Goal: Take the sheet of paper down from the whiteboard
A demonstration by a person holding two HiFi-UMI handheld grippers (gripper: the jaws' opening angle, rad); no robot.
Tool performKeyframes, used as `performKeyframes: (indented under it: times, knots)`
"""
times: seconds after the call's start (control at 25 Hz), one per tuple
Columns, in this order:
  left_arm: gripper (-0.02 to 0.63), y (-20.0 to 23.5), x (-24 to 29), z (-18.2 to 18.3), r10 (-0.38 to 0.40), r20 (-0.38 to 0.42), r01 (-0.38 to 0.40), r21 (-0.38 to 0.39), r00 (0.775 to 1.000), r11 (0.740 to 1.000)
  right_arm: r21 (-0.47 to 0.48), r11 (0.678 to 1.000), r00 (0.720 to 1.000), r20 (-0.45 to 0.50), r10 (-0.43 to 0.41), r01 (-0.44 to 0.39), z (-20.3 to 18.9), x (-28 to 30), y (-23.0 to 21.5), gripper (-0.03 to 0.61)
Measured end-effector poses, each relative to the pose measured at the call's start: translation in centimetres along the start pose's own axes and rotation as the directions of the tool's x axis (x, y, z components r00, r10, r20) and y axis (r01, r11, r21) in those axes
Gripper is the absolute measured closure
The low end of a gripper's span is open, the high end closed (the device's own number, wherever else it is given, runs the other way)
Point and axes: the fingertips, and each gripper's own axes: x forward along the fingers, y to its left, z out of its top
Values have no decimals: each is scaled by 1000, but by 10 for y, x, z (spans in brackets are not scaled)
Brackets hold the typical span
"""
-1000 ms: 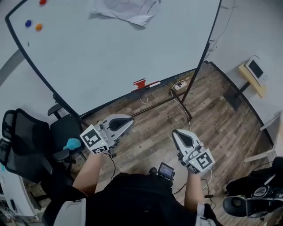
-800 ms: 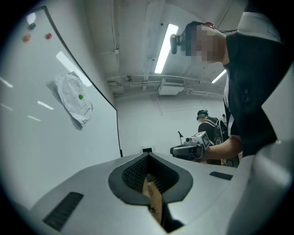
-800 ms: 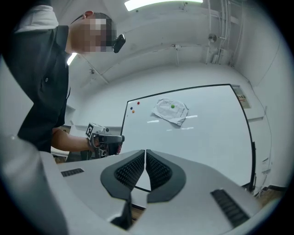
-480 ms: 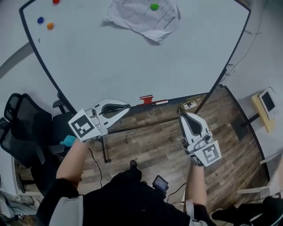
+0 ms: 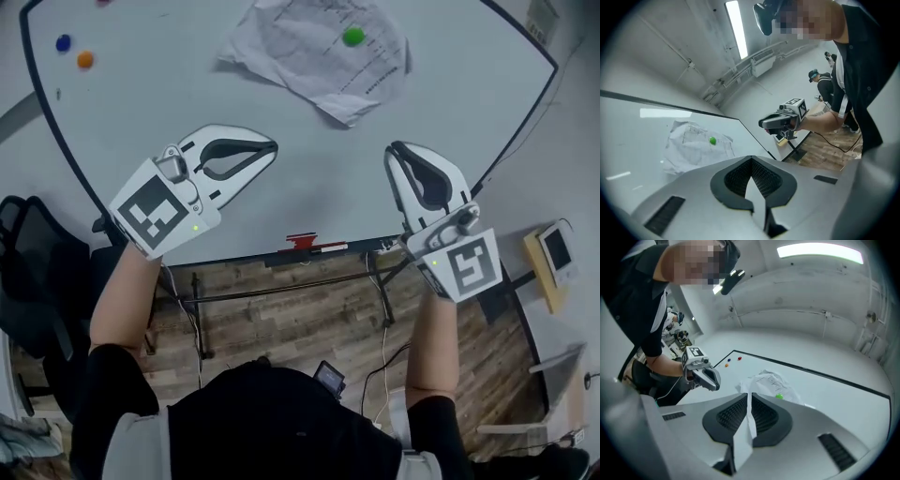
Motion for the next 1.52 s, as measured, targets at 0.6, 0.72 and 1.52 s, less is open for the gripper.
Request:
performKeyframes:
  times: [0.6,0.72,1.52]
  knots:
    - [587,132,22,44,293,-105,-258,258,951,931,-396,918,995,-94,-28,-11,-11,125,-93,445]
    - [577,137,26,45,321,-132,-274,287,938,918,-402,915,997,-80,14,-45,-14,141,-97,445]
    - [452,167,1,19,564,-190,-518,242,804,820,-507,851,989,-121,83,-133,-39,167,-106,448]
